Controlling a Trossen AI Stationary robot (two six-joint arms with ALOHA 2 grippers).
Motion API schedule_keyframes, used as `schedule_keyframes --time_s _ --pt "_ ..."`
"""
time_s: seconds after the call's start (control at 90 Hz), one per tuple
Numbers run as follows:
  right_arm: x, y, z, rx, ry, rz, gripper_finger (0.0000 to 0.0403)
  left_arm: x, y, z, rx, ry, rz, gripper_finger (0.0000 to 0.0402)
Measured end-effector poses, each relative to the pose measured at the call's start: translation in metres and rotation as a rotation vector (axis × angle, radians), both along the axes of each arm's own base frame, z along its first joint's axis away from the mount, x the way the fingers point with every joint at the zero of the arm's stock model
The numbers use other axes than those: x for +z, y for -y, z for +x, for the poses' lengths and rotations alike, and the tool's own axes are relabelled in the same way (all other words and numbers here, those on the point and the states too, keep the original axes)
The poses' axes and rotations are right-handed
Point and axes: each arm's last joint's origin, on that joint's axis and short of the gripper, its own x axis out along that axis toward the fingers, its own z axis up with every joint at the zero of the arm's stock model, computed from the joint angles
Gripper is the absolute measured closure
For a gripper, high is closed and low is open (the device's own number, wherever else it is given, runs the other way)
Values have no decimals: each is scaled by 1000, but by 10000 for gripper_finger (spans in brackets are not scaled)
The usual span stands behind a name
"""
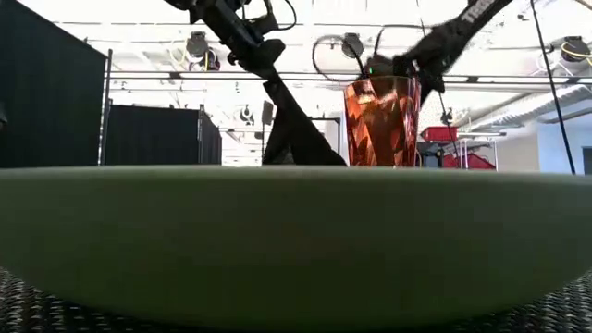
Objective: Set table place
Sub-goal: Fold the black napkin
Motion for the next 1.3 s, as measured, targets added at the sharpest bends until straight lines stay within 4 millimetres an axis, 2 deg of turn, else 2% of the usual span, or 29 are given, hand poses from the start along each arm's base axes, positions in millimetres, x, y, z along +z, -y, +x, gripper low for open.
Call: schedule_keyframes --time_s 0.256,0.422,0.711,0.878,0.967,1.1,1.3 --pt "71 8 4 19 -19 -143 403 4 1 -3 16 -4 14 402" --pt "91 15 -8 -22 -124 -228 403 32 8 -15 46 12 98 402" --pt "131 20 -31 -73 -16 -286 403 73 21 -38 58 55 153 402" --pt "121 20 -31 -27 15 -174 401 74 24 -38 52 56 148 402" --pt "114 19 -24 27 15 -150 384 74 25 -37 46 57 148 402" --pt "94 12 -9 129 -1 -106 323 74 26 -36 41 57 148 402" --pt "42 17 11 110 -66 -1 209 73 26 -36 40 50 143 402"
